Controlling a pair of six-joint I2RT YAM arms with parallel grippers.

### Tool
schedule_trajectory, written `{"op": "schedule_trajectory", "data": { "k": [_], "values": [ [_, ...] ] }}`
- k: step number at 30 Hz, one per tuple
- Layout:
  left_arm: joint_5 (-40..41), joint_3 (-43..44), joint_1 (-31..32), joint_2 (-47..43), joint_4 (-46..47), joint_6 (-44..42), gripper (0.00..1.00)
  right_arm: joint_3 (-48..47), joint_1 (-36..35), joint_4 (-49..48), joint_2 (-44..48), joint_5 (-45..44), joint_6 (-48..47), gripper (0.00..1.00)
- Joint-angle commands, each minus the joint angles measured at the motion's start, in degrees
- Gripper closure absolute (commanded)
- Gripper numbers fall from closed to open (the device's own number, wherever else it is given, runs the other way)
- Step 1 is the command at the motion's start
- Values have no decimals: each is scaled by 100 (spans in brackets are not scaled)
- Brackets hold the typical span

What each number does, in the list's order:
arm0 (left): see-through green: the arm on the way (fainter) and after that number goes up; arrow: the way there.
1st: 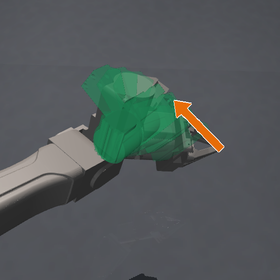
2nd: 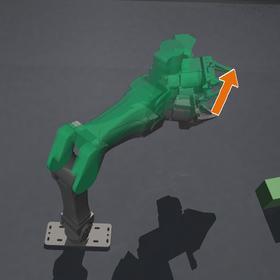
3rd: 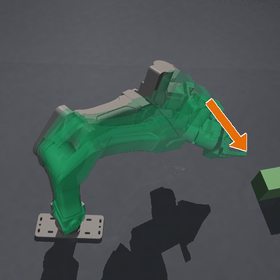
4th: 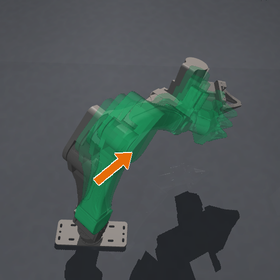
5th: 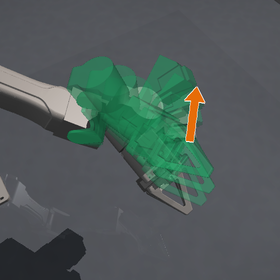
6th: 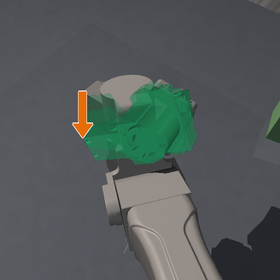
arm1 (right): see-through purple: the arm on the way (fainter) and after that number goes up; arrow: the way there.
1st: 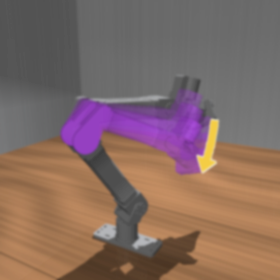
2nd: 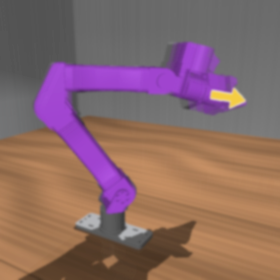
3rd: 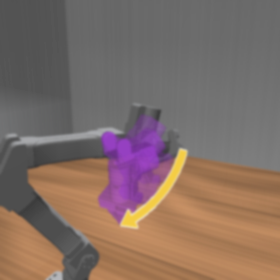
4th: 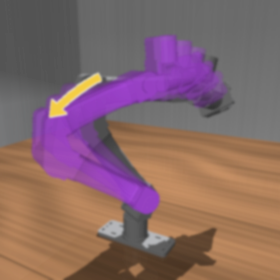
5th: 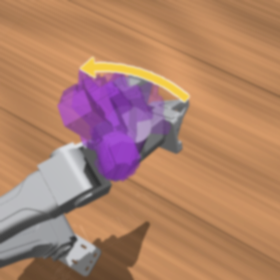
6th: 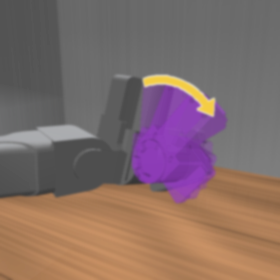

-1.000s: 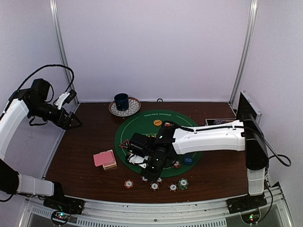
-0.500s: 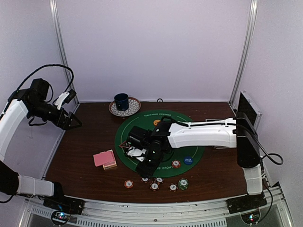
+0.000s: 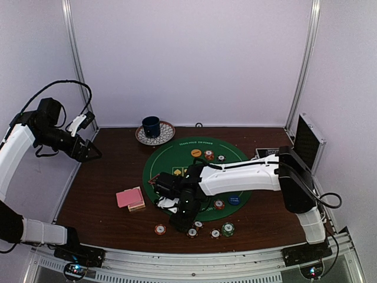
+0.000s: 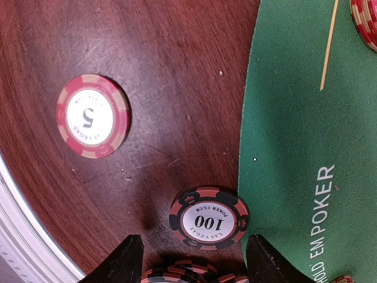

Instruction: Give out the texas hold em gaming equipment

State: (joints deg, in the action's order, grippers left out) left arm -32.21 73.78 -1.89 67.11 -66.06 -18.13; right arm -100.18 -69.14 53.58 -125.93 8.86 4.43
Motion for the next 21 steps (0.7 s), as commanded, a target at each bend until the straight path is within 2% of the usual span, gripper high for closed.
{"op": "schedule_trajectory", "data": {
  "k": [1, 11, 16, 21],
  "values": [
    [-37, 13, -23, -90, 23, -68, 3, 7, -52, -145, -112, -121, -14, 39],
    [-8, 34, -31, -89, 23, -59, 2, -50, -91, -236, -271, -268, 15, 55],
    [13, 49, -31, -88, 21, -57, 2, -132, -92, -244, -274, -454, 20, 69],
    [20, 40, -31, -76, 19, -68, 2, -228, -84, -360, -95, -662, -17, 73]
  ]
}}
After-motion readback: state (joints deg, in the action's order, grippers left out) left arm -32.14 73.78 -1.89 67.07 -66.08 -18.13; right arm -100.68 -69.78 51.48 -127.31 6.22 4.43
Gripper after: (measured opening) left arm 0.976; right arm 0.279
